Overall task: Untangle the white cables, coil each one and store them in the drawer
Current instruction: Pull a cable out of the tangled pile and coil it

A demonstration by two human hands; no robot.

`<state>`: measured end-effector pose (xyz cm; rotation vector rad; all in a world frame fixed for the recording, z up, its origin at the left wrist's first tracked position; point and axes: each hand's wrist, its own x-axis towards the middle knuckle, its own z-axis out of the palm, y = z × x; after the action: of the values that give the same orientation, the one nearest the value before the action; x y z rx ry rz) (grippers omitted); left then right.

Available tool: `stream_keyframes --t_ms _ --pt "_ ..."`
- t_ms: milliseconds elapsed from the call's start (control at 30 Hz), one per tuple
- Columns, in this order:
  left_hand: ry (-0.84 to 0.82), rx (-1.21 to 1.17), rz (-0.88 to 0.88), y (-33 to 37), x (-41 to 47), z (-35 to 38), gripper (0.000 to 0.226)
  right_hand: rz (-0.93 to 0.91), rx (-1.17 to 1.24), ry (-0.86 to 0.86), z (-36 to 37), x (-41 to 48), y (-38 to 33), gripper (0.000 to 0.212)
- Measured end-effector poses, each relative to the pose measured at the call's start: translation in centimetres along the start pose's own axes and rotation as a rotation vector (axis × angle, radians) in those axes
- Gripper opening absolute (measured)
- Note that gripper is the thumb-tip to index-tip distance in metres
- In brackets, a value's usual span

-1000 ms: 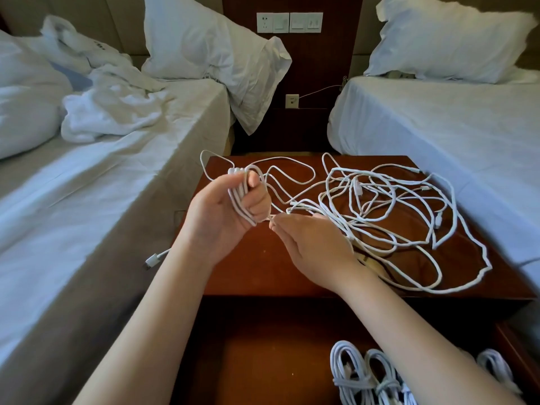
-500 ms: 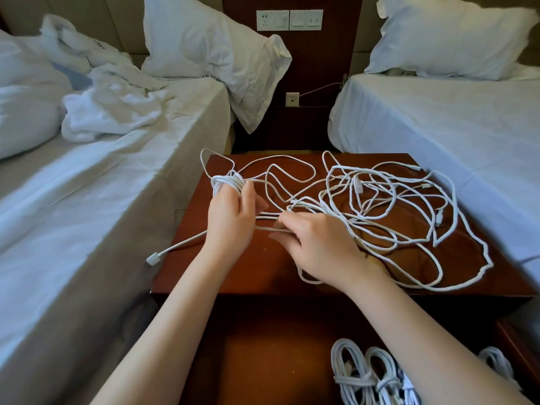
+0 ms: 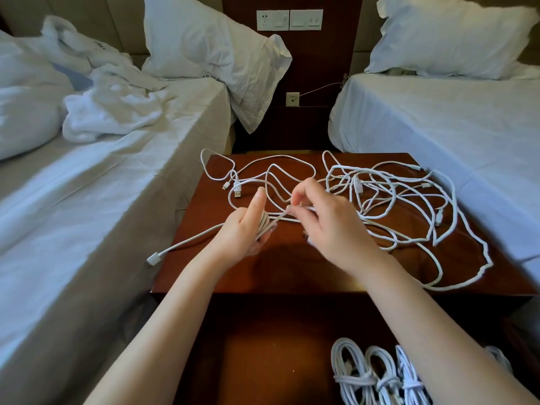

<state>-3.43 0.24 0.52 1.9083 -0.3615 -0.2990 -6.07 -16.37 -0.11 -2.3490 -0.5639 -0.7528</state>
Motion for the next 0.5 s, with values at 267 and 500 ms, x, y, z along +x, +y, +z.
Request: stream_keyframes --t_ms 267,500 --pt "-0.369 -0.015 0.034 -0.3 -0.2 0.0 0.041 0.009 0.019 0.045 -0.2 -0.3 1.7 0.022" --pt "-0.456 -0.023 -0.004 -1.1 -0.2 -0.5 0.032 -0.051 -0.076 -0.065 -0.1 -0.5 2.3 0.032"
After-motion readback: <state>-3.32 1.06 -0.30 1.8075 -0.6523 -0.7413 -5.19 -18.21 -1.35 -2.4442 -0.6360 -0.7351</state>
